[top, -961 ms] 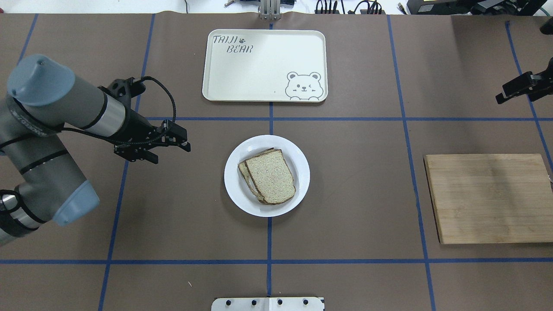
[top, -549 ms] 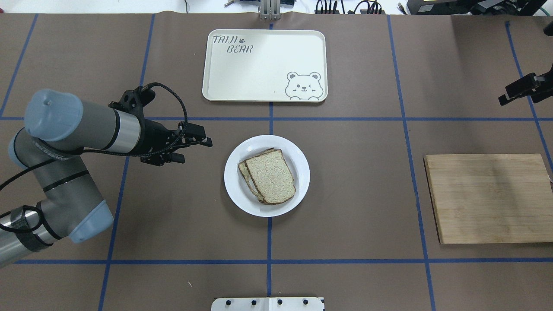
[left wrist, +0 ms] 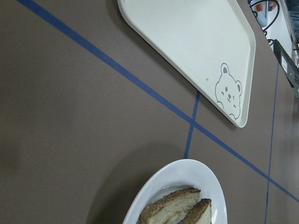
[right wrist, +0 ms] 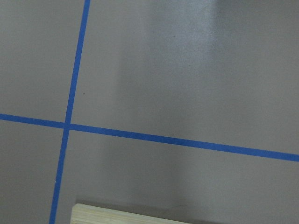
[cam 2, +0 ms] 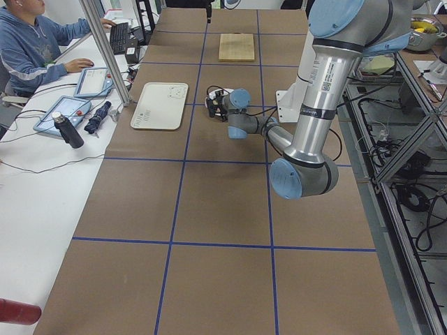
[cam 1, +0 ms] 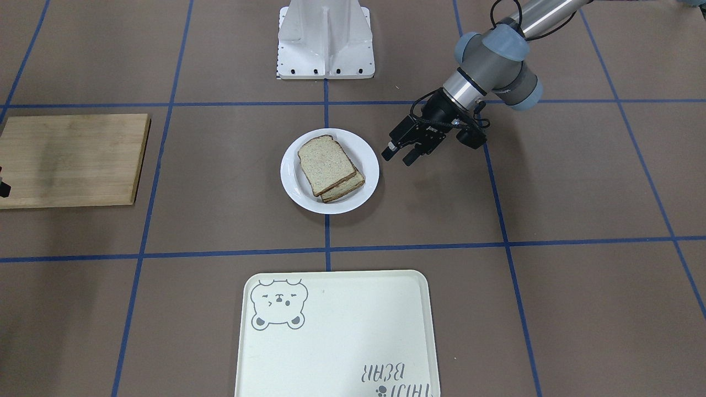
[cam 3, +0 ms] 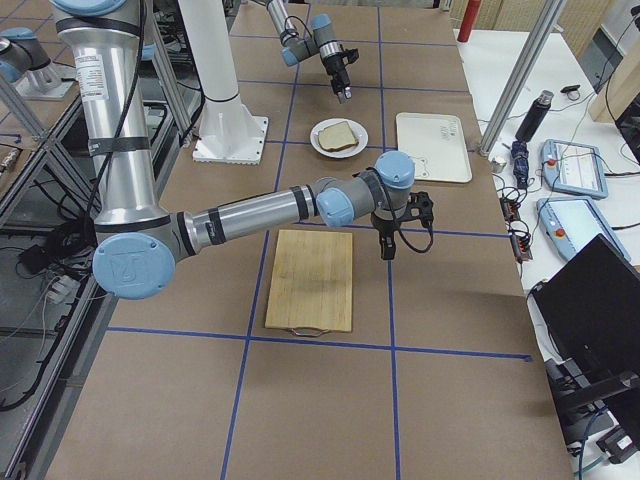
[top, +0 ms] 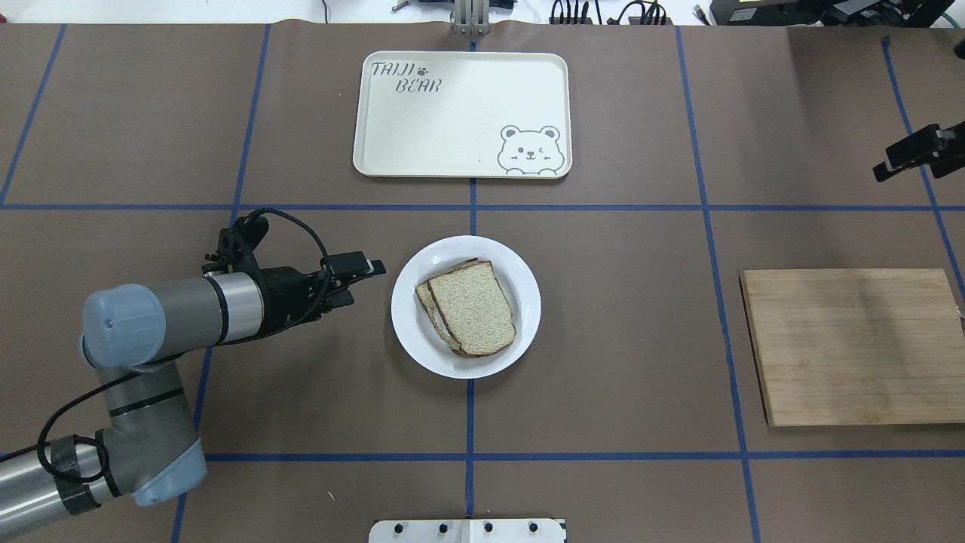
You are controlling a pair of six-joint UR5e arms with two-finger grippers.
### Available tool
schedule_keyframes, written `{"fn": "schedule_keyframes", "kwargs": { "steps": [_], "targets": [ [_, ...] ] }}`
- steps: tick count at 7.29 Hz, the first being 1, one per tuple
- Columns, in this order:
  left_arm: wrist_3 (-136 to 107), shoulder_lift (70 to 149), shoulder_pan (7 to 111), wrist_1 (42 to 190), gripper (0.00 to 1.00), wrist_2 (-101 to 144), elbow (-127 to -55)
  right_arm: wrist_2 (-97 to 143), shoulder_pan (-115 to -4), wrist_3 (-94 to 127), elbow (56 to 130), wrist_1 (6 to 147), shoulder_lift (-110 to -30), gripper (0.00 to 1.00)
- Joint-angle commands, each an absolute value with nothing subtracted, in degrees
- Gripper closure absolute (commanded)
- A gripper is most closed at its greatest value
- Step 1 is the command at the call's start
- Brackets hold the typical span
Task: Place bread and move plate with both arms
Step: 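Move the left gripper to the plate rim nearest it and grip the rim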
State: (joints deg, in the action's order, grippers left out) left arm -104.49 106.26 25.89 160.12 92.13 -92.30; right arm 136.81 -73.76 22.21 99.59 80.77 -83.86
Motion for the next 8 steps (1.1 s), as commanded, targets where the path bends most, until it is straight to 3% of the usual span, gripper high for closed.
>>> {"fn": "schedule_keyframes", "kwargs": {
  "steps": [1,5,8],
  "targets": [
    [-104.68,106.61,23.04,160.93,0.13,91.32,-91.32,136.85,-73.74,22.32,99.67,80.77,-83.76,0.01],
    [-104.85,108.71,21.19,160.93,0.33,91.32,-89.74,136.85,-73.74,22.32,99.67,80.68,-83.94,0.01],
    [-104.77,109.77,20.74,160.84,0.36,91.49,-87.90,136.93,-73.74,22.32,99.67,80.68,-83.94,0.00]
  ]
}}
